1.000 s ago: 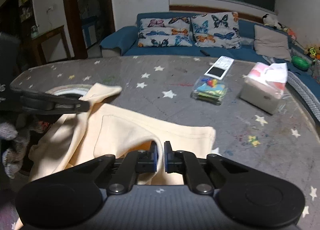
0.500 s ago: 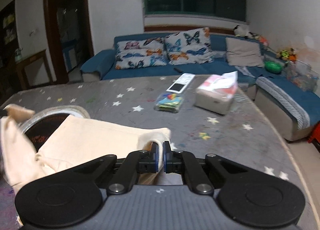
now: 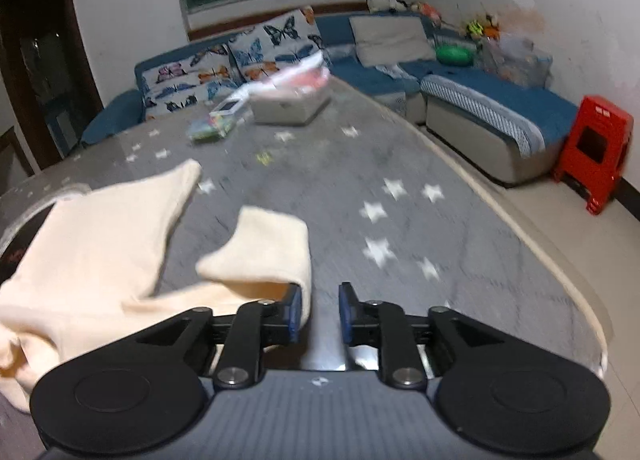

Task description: Fold clothes

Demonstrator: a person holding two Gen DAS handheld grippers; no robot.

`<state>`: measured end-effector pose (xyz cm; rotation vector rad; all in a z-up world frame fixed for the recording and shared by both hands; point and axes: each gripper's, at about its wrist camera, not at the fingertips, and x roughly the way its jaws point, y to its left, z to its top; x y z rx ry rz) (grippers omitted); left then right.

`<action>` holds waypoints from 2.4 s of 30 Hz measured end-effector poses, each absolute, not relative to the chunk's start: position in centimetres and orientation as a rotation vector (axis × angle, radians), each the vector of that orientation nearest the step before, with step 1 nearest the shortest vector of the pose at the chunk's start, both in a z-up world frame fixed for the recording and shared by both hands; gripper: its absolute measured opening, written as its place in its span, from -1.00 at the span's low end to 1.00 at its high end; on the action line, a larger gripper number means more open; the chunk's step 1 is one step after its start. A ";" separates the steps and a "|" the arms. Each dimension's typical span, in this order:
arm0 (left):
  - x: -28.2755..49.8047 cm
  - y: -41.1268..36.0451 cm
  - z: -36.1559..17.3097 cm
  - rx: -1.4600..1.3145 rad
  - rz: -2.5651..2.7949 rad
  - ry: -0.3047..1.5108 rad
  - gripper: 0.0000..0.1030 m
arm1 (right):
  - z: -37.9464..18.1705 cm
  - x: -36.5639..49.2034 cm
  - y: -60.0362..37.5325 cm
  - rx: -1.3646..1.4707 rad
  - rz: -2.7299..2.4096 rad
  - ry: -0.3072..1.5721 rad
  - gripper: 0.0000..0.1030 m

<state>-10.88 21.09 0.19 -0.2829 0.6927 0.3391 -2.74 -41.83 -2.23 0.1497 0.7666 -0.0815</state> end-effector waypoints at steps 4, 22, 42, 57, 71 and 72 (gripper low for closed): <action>-11.1 18.3 1.4 -0.235 0.222 0.678 -0.89 | -1.6 -3.4 -42.1 0.122 -0.088 0.752 -0.35; -6.7 -1.6 0.4 0.029 -0.394 0.736 -0.60 | -3.8 1.0 -36.2 -0.217 -0.012 0.780 0.19; -6.0 -3.8 -2.1 0.182 -0.454 0.691 -0.95 | -1.4 -1.5 -40.8 -0.052 -0.145 0.678 0.19; -10.0 -1.2 -1.2 0.164 -0.540 0.731 -0.90 | 0.6 -2.9 -28.5 -0.144 0.394 0.710 0.20; -7.2 10.6 1.1 -0.097 0.036 0.675 -0.54 | -2.4 -6.3 -21.4 -0.359 0.652 0.793 0.20; -7.0 11.9 1.4 -0.134 0.096 0.668 -0.51 | -2.4 -6.1 -21.4 -0.353 0.652 0.797 0.20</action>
